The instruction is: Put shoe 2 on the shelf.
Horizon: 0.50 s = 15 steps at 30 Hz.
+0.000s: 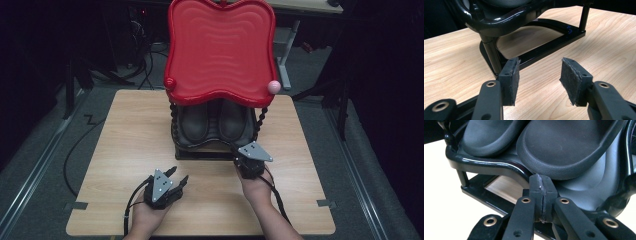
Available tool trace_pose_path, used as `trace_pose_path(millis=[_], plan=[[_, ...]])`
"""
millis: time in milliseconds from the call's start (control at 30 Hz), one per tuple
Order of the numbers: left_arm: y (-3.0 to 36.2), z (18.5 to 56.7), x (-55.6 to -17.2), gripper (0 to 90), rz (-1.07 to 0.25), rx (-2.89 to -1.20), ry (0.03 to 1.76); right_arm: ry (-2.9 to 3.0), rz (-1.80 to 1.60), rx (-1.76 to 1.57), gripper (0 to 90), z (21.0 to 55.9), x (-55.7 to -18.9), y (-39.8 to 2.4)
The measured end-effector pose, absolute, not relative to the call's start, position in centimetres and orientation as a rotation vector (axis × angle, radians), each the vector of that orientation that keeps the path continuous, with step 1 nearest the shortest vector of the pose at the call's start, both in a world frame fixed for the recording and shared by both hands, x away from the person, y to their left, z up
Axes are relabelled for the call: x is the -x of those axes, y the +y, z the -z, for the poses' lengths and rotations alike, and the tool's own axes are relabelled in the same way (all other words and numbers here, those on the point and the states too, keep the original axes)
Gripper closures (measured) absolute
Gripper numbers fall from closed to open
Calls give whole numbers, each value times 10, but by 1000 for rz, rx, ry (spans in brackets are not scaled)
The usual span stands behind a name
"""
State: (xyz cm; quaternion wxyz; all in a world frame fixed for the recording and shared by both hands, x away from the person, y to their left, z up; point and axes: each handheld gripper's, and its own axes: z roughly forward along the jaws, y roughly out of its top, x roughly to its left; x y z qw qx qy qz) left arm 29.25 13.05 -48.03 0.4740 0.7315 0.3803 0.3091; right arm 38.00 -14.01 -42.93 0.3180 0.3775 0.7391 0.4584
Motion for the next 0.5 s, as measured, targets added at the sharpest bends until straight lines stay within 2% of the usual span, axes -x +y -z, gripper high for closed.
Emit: trace_pose_path(millis=[300,500], plan=[[130,481,-291,487,-747,-1795,923,1953,-1209,-1021,868,426,-394,-134],[130,481,-292,486,-744,-1797,922,1936,-1255,-1030,852,423,-390,-137]])
